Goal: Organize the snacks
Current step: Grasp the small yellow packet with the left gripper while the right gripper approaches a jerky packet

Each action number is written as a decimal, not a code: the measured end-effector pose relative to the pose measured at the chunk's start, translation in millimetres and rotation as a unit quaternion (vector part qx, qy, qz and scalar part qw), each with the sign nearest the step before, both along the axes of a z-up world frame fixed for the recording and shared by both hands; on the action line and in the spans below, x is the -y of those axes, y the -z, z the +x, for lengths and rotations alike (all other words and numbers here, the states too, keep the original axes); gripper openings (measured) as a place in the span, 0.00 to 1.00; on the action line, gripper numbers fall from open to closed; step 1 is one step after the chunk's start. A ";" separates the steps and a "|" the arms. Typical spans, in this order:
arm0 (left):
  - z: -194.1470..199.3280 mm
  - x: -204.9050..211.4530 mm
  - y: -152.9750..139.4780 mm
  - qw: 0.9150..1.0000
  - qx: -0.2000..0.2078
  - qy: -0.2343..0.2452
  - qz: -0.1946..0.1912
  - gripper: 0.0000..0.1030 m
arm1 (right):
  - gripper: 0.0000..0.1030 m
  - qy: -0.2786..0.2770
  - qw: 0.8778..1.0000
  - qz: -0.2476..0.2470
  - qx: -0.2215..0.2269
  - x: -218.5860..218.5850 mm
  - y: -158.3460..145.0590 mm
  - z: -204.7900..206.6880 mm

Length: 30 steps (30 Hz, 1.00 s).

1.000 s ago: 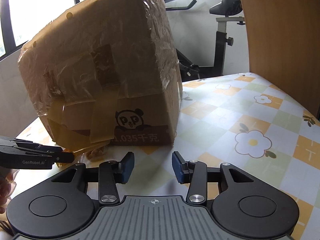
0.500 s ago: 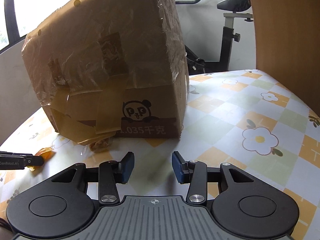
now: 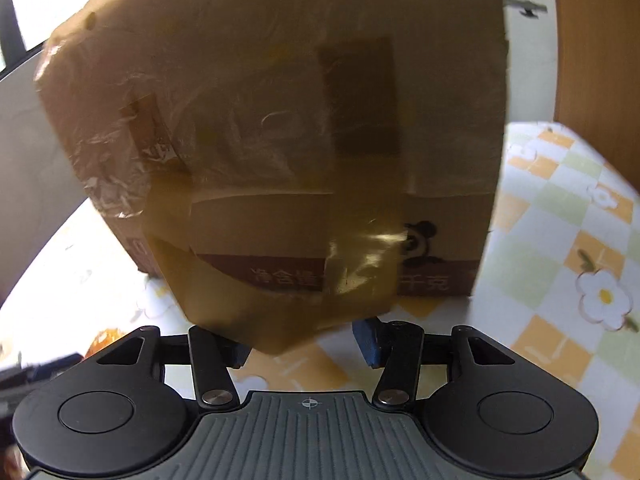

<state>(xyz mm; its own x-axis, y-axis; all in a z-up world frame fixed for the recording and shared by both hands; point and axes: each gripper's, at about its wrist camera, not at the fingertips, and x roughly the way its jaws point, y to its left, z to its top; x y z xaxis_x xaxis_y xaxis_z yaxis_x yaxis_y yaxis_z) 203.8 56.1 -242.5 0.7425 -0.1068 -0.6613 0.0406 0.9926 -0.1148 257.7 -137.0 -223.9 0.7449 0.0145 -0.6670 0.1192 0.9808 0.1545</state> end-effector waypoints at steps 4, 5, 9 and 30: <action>-1.6 -2.3 0.2 1.000 0.005 -0.001 -0.010 0.37 | 0.48 0.016 0.999 -0.027 0.006 -22.0 -0.1 14.4; -1.8 -2.1 0.6 1.000 0.006 0.000 -0.009 0.37 | 0.49 0.022 0.999 -0.041 0.006 -27.3 -0.1 17.5; -2.5 -2.6 0.2 1.000 0.007 -0.001 -0.009 0.37 | 0.49 0.033 0.995 -0.096 -0.009 -42.5 5.2 25.4; -4.4 -2.6 1.1 1.000 0.012 0.002 -0.007 0.37 | 0.54 -0.012 0.992 -0.123 -0.003 6.1 0.9 -40.6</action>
<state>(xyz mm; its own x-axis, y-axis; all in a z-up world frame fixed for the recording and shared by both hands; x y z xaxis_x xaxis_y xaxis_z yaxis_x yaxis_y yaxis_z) 199.5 58.7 -243.6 0.7577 -0.1199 -0.6415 0.0484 0.9906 -0.1280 217.2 -143.2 -224.7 0.7425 -0.1316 -0.6567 0.0958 0.9913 -0.0903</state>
